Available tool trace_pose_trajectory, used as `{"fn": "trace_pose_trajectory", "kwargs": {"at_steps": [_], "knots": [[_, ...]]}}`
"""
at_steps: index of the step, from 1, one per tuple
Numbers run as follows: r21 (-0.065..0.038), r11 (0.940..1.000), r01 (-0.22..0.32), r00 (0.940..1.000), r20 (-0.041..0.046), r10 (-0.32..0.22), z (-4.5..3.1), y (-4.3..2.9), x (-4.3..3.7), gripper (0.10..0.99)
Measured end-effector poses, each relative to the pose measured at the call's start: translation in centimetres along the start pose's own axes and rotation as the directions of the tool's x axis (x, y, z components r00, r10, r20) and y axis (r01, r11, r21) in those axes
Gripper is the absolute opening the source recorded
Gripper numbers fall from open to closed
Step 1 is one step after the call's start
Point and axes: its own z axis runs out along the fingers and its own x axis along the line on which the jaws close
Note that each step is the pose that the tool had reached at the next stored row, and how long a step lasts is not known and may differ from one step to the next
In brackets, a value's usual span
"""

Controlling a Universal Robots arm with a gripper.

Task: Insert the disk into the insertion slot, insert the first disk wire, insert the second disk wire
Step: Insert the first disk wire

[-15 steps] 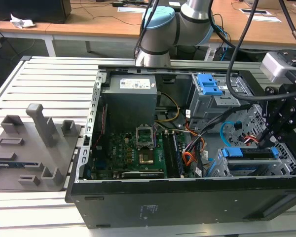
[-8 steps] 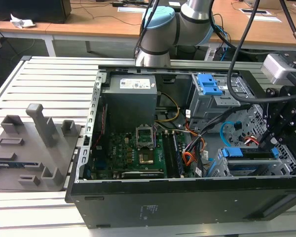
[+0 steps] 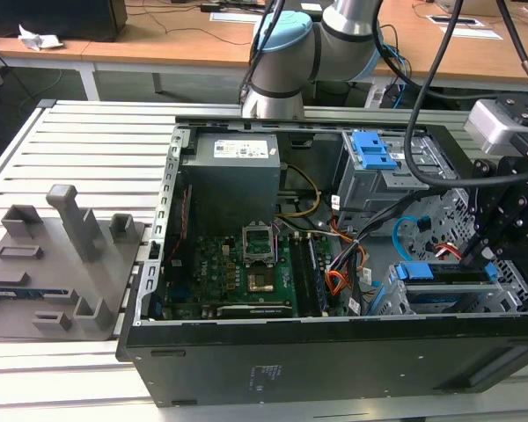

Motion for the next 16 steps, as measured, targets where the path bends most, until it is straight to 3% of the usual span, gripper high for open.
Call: {"fn": "trace_pose_trajectory", "kwargs": {"at_steps": [4, 9, 11, 12, 16], "knots": [[0.000, 1.0000, 0.000, 1.0000, 0.0065, 0.000, 0.03, 0.08, 0.00, 0.161], [0.005, 1.0000, 0.000, 1.0000, 0.0074, 0.000, 0.03, 0.61, 0.01, 0.161], [0.005, 1.0000, 0.000, 0.9999, 0.0120, -0.001, 0.04, 0.70, 0.01, 0.161], [0.005, 1.0000, 0.001, 0.9998, 0.0186, -0.001, 0.06, 0.71, 0.06, 0.161], [0.005, 1.0000, 0.001, 0.9997, 0.0242, -0.001, 0.17, 0.63, 0.40, 0.161]]}}
